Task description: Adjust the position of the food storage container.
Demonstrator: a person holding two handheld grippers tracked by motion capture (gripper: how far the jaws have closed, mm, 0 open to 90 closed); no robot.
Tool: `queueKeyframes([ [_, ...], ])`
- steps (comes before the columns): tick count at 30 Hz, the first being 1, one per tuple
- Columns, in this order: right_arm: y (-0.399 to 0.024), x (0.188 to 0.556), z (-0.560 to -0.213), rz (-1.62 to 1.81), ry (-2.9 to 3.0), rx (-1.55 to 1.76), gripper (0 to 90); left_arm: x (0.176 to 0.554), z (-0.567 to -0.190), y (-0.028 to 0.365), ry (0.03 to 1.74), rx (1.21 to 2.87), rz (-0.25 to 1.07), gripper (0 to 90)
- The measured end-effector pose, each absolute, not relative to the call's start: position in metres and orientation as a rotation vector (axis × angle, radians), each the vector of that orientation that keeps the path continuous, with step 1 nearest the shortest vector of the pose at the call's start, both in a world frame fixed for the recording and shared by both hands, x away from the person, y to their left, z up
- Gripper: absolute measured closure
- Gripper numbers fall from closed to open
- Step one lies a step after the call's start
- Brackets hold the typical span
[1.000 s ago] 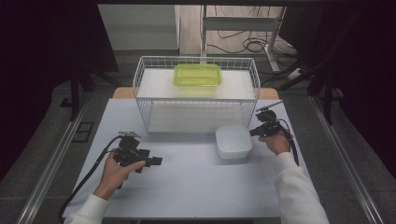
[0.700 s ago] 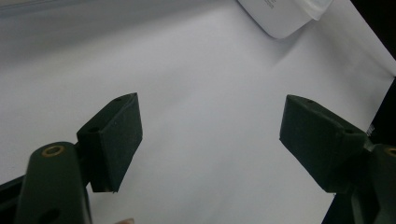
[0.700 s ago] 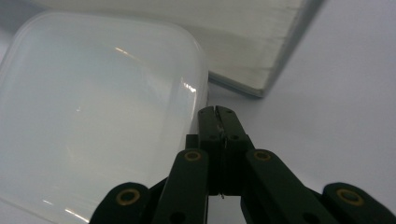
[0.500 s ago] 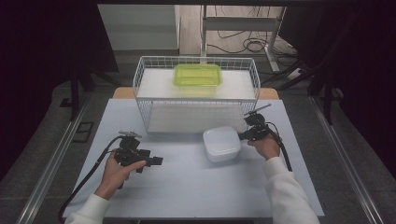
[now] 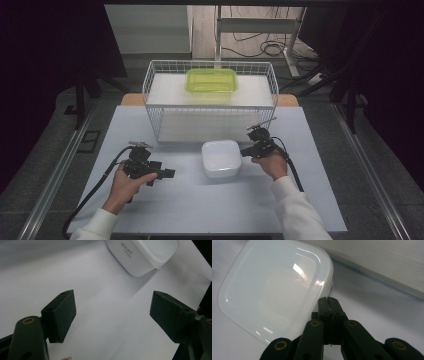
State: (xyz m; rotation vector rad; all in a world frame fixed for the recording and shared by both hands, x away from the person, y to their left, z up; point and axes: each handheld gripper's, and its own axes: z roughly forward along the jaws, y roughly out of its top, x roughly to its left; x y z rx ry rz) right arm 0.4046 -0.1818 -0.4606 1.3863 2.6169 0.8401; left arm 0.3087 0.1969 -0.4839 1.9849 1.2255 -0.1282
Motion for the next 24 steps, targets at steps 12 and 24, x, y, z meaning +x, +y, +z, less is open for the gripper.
queueKeyframes([
  [12,-0.154,0.392,-0.464,0.870,2.711,1.326,89.0,0.309,-0.484,0.198,1.228,1.991,-0.124,20.2],
  [24,-0.167,0.383,-0.455,0.959,2.627,1.327,88.8,0.308,-0.483,0.201,1.234,1.976,-0.103,20.3],
])
